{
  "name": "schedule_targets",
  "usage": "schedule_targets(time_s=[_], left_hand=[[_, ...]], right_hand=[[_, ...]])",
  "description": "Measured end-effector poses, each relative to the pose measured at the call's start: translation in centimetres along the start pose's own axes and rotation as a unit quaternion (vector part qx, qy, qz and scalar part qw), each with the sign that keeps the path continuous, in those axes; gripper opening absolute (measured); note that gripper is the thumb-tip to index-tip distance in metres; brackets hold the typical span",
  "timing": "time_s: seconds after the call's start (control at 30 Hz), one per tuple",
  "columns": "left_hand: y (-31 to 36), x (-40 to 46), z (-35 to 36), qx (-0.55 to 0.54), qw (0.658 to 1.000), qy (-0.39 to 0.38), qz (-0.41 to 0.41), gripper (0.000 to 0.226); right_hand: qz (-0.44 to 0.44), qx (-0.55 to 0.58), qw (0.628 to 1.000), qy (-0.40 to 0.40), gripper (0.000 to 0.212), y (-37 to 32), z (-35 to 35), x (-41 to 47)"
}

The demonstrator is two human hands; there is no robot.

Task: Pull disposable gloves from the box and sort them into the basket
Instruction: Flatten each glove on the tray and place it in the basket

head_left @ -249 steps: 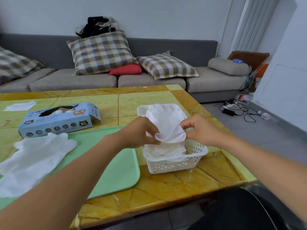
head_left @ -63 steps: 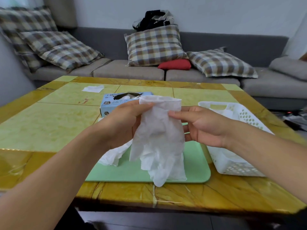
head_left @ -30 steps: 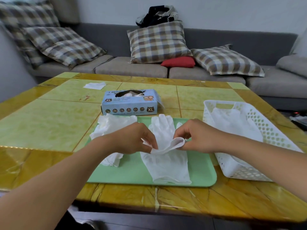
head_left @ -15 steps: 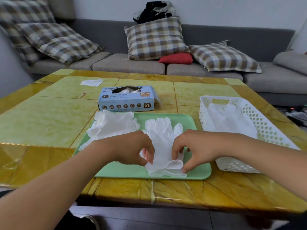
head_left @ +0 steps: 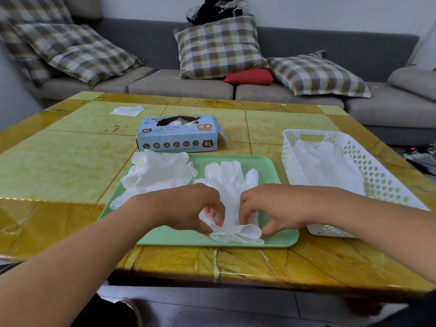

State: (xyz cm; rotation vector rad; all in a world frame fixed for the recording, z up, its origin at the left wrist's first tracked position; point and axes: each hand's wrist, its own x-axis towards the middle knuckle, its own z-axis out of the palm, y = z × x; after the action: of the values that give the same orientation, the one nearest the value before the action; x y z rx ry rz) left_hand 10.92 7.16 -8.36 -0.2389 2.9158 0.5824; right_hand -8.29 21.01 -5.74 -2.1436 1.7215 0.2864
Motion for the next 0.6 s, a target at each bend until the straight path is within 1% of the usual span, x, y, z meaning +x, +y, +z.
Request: schedule_targets(time_s=[0.07,0.13,0.17,0.2,0.23,0.27,0.3,0.33,0.37,0.4,0.43,0.47,0.5,0.53,0.57,0.6], left_hand=[[-0.3,0.3,0.3,0.009,1.0,0.022,0.012,0.019],[-0.5,0.4,0.0,-0.021,0.998,0.052,0.012,0.017],[-0.6,0.4,-0.4,-0.06,0.995,0.076,0.009,0.016],[-0.3,0.3,-1.0,-0.116,0.988,0.103,0.005,0.02],[0.0,0.1,-1.7,-0.178,0.975,0.134,0.001,0.025],[0.4,-0.1,-2.4,-0.243,0.956,0.167,0.0,0.03],[1.0,-0.3,-3.2,-0.31,0.929,0.202,-0.003,0.032],[1.6,-0.3,-4.0,-0.38,0.894,0.237,-0.008,0.034],[2.3,-0.3,-4.9,-0.449,0.85,0.275,-0.019,0.037],[2.9,-0.3,-5.7,-0.507,0.803,0.311,-0.037,0.038],[3.5,-0.4,-6.6,-0.539,0.766,0.346,-0.058,0.032],[3.9,-0.3,-7.2,-0.549,0.743,0.374,-0.079,0.021],[4.2,-0.3,-7.8,-0.549,0.731,0.395,-0.095,0.017],[4.7,-0.3,-8.2,-0.548,0.725,0.404,-0.106,0.019],[5.2,-0.4,-8.5,-0.545,0.728,0.402,-0.101,0.021],[5.8,-0.6,-8.7,-0.539,0.734,0.402,-0.097,0.024]], right_hand=[[-0.009,0.002,1.0,0.014,0.029,-0.1,0.3,0.4],[-0.012,0.008,1.0,0.016,0.025,0.1,0.4,0.7],[-0.012,0.024,0.999,0.018,0.023,0.2,0.3,0.7],[-0.012,0.063,0.998,0.026,0.021,0.4,-0.1,0.6],[-0.014,0.132,0.99,0.041,0.017,0.5,-0.7,0.4],[-0.018,0.235,0.97,0.061,0.014,0.6,-1.4,0.0],[-0.023,0.358,0.929,0.087,0.012,0.6,-2.3,-0.5],[-0.027,0.487,0.866,0.115,0.011,0.7,-3.2,-1.0],[-0.037,0.592,0.793,0.137,0.015,0.8,-4.0,-1.4],[-0.057,0.659,0.735,0.148,0.025,0.8,-4.7,-1.8],[-0.093,0.695,0.699,0.14,0.041,0.5,-5.4,-2.0],[-0.133,0.706,0.685,0.12,0.063,0.2,-5.6,-2.1],[-0.166,0.704,0.682,0.103,0.082,-0.4,-5.6,-2.2],[-0.178,0.696,0.688,0.105,0.092,-1.1,-5.5,-2.3],[-0.162,0.691,0.693,0.126,0.092,-1.9,-5.5,-2.2],[-0.121,0.685,0.698,0.169,0.082,-2.6,-5.5,-2.1]])
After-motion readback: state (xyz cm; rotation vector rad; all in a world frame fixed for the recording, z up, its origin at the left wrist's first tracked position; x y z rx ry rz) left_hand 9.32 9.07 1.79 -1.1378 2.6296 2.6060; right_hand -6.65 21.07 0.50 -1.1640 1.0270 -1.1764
